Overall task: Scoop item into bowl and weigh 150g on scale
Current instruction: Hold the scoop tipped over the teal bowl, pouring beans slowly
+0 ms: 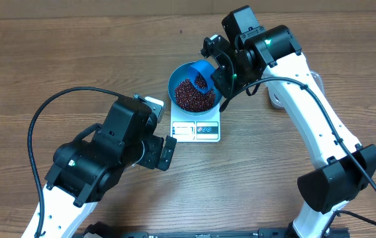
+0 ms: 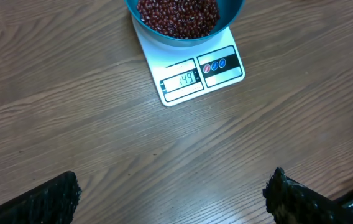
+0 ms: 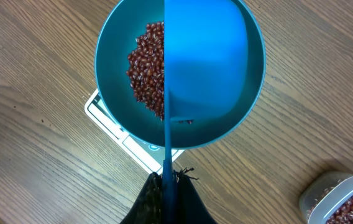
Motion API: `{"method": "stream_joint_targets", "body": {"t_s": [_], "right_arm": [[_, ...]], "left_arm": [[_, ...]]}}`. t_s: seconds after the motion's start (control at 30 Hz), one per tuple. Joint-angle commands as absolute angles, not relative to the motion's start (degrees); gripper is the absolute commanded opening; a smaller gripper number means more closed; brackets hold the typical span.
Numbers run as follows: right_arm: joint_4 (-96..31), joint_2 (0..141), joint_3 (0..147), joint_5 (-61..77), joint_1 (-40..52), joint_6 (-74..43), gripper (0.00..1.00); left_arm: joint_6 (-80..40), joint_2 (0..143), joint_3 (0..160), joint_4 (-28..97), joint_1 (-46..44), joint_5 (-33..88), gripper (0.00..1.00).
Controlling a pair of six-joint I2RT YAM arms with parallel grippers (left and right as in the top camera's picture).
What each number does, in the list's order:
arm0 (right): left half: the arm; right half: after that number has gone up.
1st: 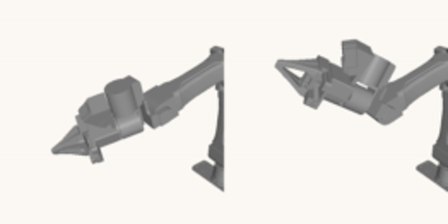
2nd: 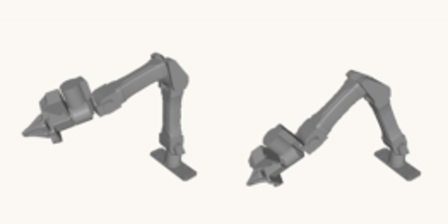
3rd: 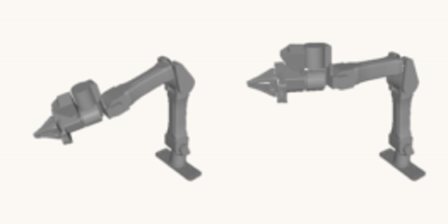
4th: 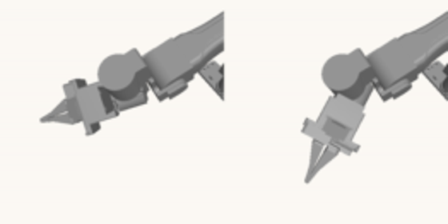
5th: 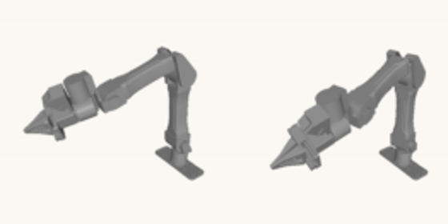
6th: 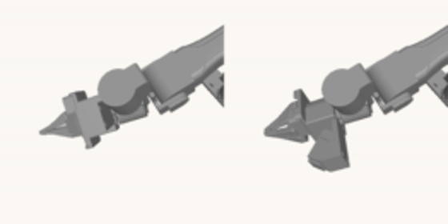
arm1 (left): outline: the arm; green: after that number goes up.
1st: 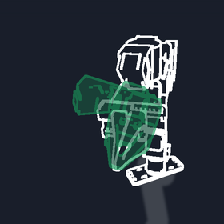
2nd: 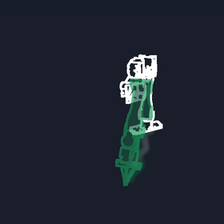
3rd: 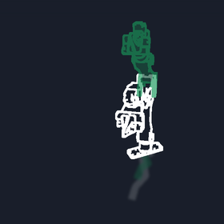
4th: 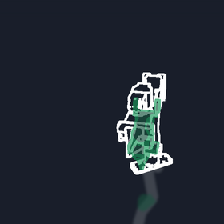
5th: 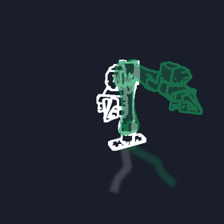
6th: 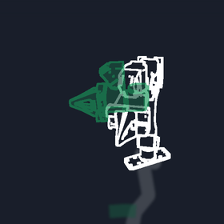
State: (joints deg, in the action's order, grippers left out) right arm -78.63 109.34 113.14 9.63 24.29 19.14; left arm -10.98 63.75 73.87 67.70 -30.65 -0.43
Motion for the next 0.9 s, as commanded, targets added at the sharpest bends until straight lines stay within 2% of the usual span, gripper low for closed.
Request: {"method": "stream_joint_targets", "body": {"t_s": [0.0, 0.87], "right_arm": [[-78.32, 106.61, 114.89, 12.38, 23.86, 20.01, 0.04], [-78.32, 106.61, 114.87, 9.04, 23.7, 19.33, 0.04]], "left_arm": [[-11.81, 63.35, 75.05, 67.51, -30.39, -0.43, 0.99], [-11.81, 63.35, 75.05, 67.51, -30.39, -0.43, 0.99]]}}
